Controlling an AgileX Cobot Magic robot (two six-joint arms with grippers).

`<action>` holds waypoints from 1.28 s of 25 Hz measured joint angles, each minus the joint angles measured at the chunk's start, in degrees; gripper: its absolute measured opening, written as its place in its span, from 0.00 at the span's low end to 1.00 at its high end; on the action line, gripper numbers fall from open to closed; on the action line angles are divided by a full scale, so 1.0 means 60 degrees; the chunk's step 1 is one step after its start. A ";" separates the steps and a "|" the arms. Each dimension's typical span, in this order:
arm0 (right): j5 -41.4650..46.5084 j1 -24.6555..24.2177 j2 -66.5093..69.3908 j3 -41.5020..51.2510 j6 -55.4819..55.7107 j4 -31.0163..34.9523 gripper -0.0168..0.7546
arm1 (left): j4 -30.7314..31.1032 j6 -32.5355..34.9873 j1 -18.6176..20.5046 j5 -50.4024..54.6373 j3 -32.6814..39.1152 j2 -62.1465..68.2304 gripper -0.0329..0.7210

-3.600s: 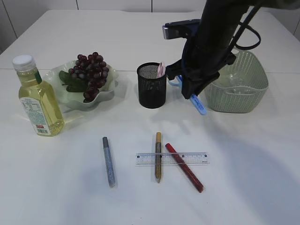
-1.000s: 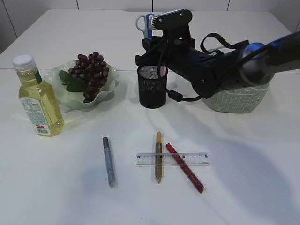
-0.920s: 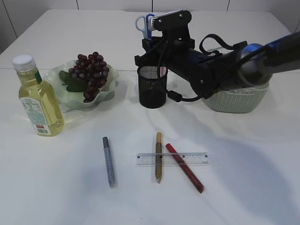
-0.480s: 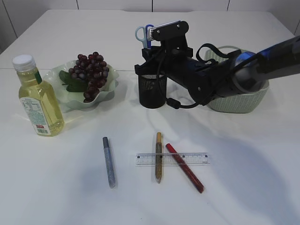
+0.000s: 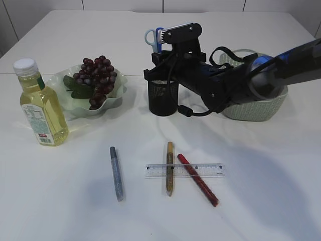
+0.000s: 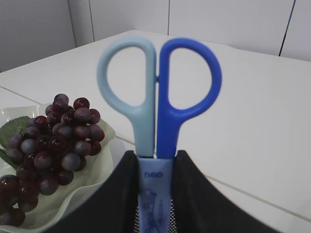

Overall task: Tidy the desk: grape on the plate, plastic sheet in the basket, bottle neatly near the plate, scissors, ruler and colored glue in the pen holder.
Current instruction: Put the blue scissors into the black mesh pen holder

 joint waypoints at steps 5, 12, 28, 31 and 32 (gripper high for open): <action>0.0034 0.0000 0.0000 0.0000 0.0025 0.0000 0.26 | 0.0000 0.0000 0.0000 0.0000 0.0000 0.0000 0.62; 0.0091 0.0000 0.0000 0.0000 0.0023 0.0000 0.31 | 0.0000 0.0000 0.0000 0.0000 0.0000 0.0000 0.62; 0.1384 0.0000 -0.0658 0.0000 0.0151 -0.0016 0.39 | 0.0000 0.0000 0.0000 0.0000 0.0000 0.0000 0.62; 0.2340 0.0000 -0.1213 0.0000 0.0281 -0.0016 0.39 | 0.0000 0.0000 0.0000 0.0000 0.0000 0.0000 0.62; 0.2772 0.0000 -0.1403 0.0000 0.0363 -0.0016 0.39 | 0.0000 0.0000 0.0000 0.0000 0.0000 0.0000 0.62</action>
